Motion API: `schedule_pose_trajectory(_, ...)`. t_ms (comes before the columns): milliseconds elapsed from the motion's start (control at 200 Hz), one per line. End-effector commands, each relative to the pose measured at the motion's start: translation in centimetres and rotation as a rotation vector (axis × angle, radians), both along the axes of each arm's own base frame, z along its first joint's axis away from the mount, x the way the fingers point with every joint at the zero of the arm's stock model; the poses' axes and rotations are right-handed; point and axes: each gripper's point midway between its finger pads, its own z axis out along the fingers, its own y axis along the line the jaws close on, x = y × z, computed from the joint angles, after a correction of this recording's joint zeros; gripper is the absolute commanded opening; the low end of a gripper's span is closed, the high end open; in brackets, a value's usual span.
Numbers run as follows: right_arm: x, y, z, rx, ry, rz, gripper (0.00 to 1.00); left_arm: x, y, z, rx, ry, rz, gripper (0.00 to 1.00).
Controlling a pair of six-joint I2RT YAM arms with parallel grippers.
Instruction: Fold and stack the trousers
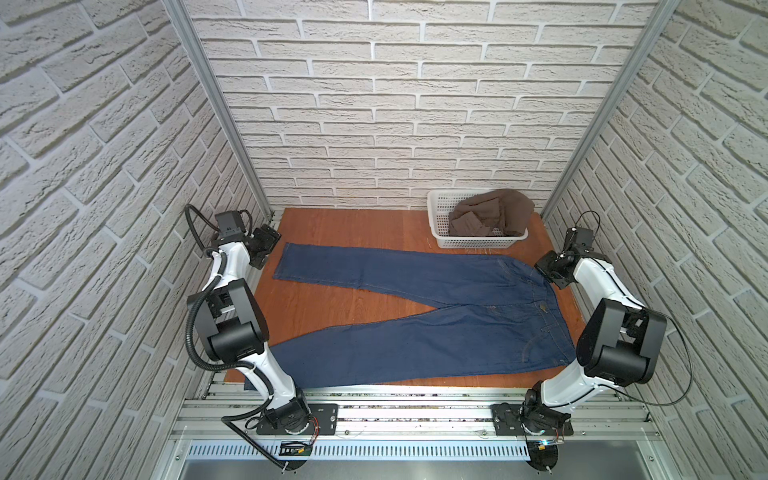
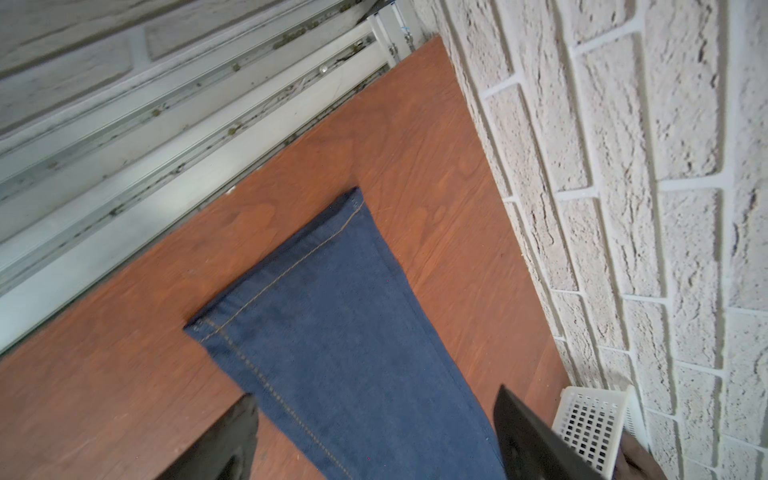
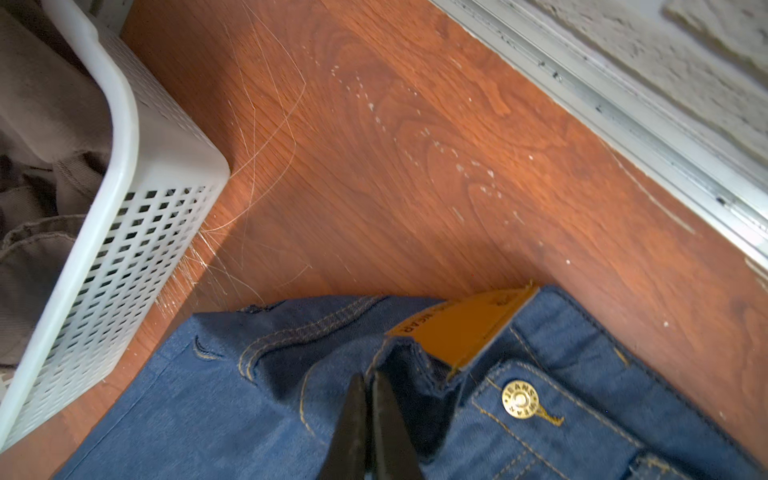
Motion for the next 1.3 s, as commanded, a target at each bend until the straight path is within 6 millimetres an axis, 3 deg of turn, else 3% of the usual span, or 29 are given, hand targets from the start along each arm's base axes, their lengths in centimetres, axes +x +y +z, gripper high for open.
schedule_pose_trajectory(0, 0.7, 0.4, 1.3, 0.004, -0.068, -0.009, 0.05, 1.6, -0.9, -1.2, -0.02, 0.043, -0.085, 0.87)
schedule_pose_trajectory(155, 0.8, 1.3, 1.3, 0.024, -0.076, 0.017, 0.05, 3.8, -1.3, -4.2, -0.031, 0.133, -0.156, 0.85)
schedule_pose_trajectory(375, 1.8, 3.0, 1.4, 0.05, -0.089, 0.069, 0.05, 7.2, -0.5, -8.0, -0.01, 0.199, -0.192, 0.83)
schedule_pose_trajectory(495, 2.1, 3.3, 1.5, 0.052, -0.084, 0.086, 0.05, 9.0, -0.1, -9.2, 0.012, 0.227, -0.224, 0.83)
schedule_pose_trajectory(730, 2.3, 4.1, 1.2, 0.051, -0.075, 0.11, 0.05, 8.1, 1.5, -12.5, 0.074, 0.333, -0.214, 0.83)
schedule_pose_trajectory(880, 2.5, 4.2, 1.1, 0.051, -0.07, 0.118, 0.05, 8.2, 1.1, -14.3, 0.068, 0.351, -0.229, 0.78)
schedule_pose_trajectory(1065, 2.3, 4.1, 1.2, 0.044, -0.065, 0.119, 0.05, 8.4, -0.8, -15.1, 0.082, 0.357, -0.293, 0.65)
schedule_pose_trajectory(1295, 2.4, 4.1, 1.3, 0.044, -0.07, 0.12, 0.05, 8.2, -0.9, -15.0, 0.108, 0.362, -0.311, 0.32)
